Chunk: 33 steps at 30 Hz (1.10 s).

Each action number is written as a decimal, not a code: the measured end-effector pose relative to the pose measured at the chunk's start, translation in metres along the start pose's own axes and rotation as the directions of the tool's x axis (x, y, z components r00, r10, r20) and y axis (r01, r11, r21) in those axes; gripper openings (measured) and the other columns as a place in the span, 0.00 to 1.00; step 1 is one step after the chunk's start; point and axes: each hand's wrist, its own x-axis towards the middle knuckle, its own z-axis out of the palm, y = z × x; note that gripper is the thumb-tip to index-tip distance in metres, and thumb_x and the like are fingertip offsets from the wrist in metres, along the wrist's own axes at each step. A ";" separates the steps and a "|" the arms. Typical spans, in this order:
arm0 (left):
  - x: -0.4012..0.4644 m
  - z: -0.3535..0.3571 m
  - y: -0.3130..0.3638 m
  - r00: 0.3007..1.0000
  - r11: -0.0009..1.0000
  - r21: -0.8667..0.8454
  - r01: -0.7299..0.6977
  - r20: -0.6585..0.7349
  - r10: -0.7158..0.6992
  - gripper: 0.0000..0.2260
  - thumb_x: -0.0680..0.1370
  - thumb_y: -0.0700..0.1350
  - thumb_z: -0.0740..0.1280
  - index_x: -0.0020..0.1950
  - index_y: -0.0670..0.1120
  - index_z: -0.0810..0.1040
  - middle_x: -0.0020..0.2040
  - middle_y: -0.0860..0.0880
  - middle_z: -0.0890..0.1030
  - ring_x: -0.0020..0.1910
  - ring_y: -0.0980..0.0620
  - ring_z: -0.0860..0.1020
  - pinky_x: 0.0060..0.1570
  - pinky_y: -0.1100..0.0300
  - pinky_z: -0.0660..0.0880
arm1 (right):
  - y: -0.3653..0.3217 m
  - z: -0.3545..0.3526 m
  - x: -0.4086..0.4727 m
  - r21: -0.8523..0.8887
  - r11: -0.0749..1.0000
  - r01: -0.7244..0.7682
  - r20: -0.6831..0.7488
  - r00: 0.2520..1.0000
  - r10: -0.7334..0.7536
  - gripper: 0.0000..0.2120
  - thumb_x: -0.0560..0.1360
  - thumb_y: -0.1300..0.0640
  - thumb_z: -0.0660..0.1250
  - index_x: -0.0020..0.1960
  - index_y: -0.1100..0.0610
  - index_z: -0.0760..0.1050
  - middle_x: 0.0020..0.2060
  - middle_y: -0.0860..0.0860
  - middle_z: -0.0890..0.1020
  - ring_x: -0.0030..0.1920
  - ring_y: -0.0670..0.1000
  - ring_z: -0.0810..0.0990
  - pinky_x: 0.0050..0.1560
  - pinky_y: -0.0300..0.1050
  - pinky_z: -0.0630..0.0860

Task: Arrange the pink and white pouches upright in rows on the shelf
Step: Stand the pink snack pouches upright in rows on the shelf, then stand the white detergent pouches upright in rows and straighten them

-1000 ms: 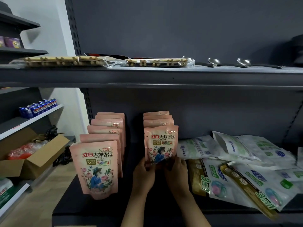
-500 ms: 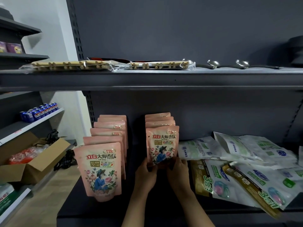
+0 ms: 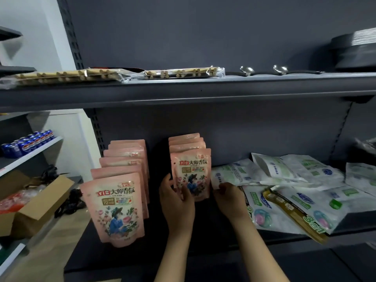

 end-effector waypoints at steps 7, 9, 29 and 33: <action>-0.019 0.040 0.029 0.988 0.992 -0.001 -0.126 0.091 0.125 0.07 0.75 0.36 0.65 0.53 0.42 0.75 0.45 0.54 0.75 0.45 0.54 0.75 0.43 0.70 0.69 | 0.018 -0.036 -0.003 0.011 0.997 -0.070 -0.029 0.997 0.070 0.15 0.77 0.59 0.61 0.62 0.59 0.75 0.59 0.58 0.80 0.62 0.56 0.76 0.55 0.41 0.69; -0.026 0.054 0.034 0.982 0.993 -0.002 -0.119 0.145 0.118 0.06 0.75 0.36 0.65 0.50 0.42 0.76 0.44 0.52 0.76 0.45 0.54 0.75 0.44 0.67 0.70 | 0.027 -0.049 0.001 0.036 0.995 -0.089 -0.021 0.996 0.090 0.15 0.76 0.57 0.62 0.62 0.57 0.75 0.58 0.56 0.81 0.61 0.56 0.77 0.51 0.40 0.69; -0.034 0.213 0.037 0.839 0.674 0.679 -0.290 0.519 -0.162 0.19 0.79 0.45 0.57 0.70 0.47 0.67 0.69 0.45 0.71 0.68 0.46 0.69 0.64 0.56 0.66 | 0.129 -0.162 0.073 0.042 0.999 -0.005 0.022 1.000 0.004 0.14 0.78 0.62 0.58 0.62 0.57 0.74 0.58 0.53 0.80 0.57 0.52 0.78 0.50 0.36 0.70; -0.020 0.208 0.042 0.918 0.700 0.647 -0.302 0.396 0.030 0.14 0.76 0.44 0.63 0.62 0.50 0.76 0.58 0.48 0.80 0.57 0.47 0.77 0.58 0.56 0.69 | 0.147 -0.173 0.081 0.109 0.994 -0.003 0.037 0.999 -0.001 0.14 0.78 0.62 0.58 0.62 0.58 0.74 0.56 0.54 0.81 0.49 0.51 0.80 0.43 0.34 0.70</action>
